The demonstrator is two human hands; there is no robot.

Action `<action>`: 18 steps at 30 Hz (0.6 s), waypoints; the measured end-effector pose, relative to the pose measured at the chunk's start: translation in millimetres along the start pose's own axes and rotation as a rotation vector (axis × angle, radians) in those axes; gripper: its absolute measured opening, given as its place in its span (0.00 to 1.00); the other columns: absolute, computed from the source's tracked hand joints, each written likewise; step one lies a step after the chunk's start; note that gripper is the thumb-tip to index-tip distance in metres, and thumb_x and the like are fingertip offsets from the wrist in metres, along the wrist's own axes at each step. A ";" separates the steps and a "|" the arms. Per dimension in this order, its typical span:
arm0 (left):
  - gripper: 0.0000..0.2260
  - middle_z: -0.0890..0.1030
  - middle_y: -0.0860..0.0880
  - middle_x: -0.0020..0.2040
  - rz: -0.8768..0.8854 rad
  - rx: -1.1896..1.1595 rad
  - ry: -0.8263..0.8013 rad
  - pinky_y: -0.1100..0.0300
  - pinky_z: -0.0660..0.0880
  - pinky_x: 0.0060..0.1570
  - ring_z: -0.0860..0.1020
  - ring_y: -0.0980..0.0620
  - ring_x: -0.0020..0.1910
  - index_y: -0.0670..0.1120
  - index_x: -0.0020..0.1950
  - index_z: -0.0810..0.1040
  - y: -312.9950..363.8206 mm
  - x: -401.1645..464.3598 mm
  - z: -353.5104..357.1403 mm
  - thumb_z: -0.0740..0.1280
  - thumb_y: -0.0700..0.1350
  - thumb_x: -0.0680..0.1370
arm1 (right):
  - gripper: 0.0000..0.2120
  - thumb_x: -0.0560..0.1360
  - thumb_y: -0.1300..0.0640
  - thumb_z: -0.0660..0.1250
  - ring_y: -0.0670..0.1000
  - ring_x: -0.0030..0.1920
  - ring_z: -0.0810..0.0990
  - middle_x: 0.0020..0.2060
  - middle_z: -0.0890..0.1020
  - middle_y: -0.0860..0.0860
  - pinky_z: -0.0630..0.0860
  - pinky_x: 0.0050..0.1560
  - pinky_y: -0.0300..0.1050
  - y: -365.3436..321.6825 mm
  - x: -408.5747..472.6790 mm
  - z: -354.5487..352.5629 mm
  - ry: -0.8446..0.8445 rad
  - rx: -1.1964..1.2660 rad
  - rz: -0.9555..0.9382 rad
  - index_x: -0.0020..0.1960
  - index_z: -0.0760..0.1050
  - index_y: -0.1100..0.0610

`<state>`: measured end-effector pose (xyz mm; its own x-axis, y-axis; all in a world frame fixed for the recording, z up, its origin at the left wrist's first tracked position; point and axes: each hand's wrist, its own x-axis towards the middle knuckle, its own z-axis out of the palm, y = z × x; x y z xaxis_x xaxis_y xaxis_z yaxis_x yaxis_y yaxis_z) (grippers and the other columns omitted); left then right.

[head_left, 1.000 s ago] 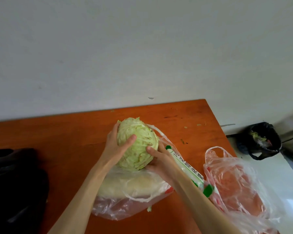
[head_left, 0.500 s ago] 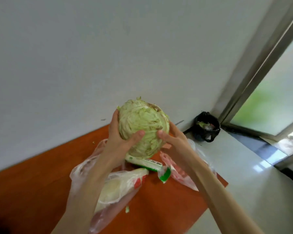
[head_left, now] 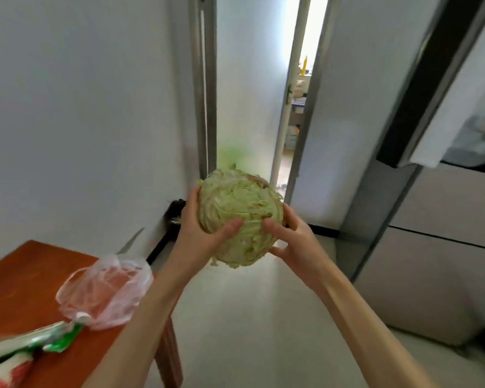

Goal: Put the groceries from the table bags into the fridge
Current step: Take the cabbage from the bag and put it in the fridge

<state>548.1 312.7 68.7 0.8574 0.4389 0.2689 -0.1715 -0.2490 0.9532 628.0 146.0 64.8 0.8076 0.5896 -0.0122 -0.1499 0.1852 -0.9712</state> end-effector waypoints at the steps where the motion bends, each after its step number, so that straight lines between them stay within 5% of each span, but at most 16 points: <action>1: 0.48 0.65 0.51 0.70 0.012 -0.025 -0.037 0.54 0.74 0.60 0.70 0.53 0.65 0.57 0.73 0.56 3.9 0.5 30.2 0.72 0.64 0.57 | 0.32 0.64 0.54 0.73 0.51 0.58 0.79 0.61 0.76 0.50 0.78 0.55 0.53 -8.2 -10.6 -28.1 0.039 -0.009 -0.012 0.67 0.69 0.50; 8: 0.45 0.69 0.53 0.68 0.067 -0.131 -0.296 0.50 0.73 0.62 0.72 0.53 0.64 0.58 0.70 0.59 36.6 14.6 215.7 0.73 0.64 0.56 | 0.33 0.65 0.57 0.74 0.48 0.53 0.82 0.56 0.81 0.48 0.79 0.46 0.45 -58.4 -78.6 -189.2 0.294 0.004 -0.116 0.68 0.68 0.53; 13: 0.47 0.67 0.51 0.69 0.142 -0.144 -0.452 0.48 0.72 0.63 0.70 0.51 0.66 0.57 0.72 0.57 56.0 38.8 329.8 0.73 0.64 0.56 | 0.37 0.67 0.58 0.74 0.50 0.54 0.82 0.59 0.79 0.49 0.79 0.55 0.53 -88.2 -105.4 -283.6 0.448 0.016 -0.189 0.72 0.62 0.54; 18: 0.50 0.64 0.53 0.70 0.199 -0.190 -0.570 0.50 0.71 0.64 0.68 0.54 0.66 0.56 0.73 0.55 70.6 67.1 439.8 0.72 0.67 0.55 | 0.34 0.66 0.57 0.72 0.50 0.55 0.81 0.58 0.80 0.48 0.79 0.52 0.51 -123.2 -116.4 -374.4 0.569 -0.047 -0.263 0.70 0.64 0.54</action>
<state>807.0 -55.1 93.3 0.9150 -0.1421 0.3775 -0.3925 -0.0974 0.9146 766.0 -239.8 96.8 0.9931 0.0155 0.1163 0.1099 0.2251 -0.9681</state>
